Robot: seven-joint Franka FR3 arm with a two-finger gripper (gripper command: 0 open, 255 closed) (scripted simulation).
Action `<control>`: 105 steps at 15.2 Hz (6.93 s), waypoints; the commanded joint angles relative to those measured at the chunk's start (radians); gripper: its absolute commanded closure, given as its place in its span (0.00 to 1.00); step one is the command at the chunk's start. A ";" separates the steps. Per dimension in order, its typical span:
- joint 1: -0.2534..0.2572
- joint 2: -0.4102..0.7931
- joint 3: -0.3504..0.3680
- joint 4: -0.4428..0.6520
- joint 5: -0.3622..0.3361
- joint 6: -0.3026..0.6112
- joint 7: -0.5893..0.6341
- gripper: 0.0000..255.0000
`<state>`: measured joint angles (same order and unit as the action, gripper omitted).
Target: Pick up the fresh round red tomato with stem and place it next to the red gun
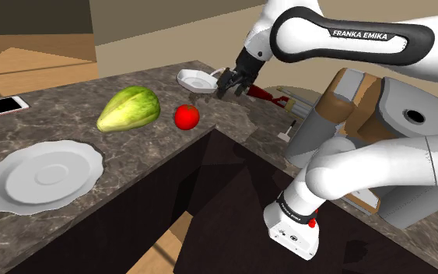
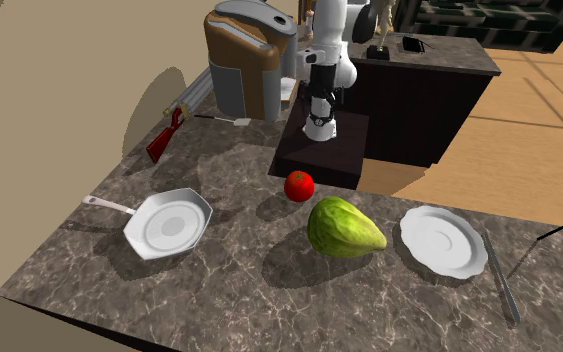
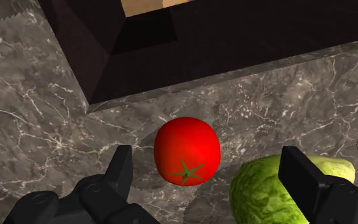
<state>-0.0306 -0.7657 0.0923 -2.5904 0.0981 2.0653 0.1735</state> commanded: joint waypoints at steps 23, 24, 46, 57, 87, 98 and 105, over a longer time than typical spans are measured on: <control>-0.324 0.494 0.358 -0.064 -0.264 0.795 0.469 0.00; -0.324 0.494 0.358 -0.064 -0.264 0.795 0.469 0.00; -0.245 0.394 0.286 -0.006 -0.167 0.640 0.378 1.00; -0.211 0.318 0.244 0.084 -0.123 0.474 0.326 1.00; -0.220 0.187 0.015 0.246 -0.083 0.185 0.058 1.00; -0.267 0.191 -0.241 0.254 -0.086 0.178 -0.236 1.00; -0.283 0.260 -0.406 0.332 -0.070 0.162 -0.426 1.00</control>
<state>-0.3118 -0.5188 -0.2850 -2.2730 0.0242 2.2298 -0.2173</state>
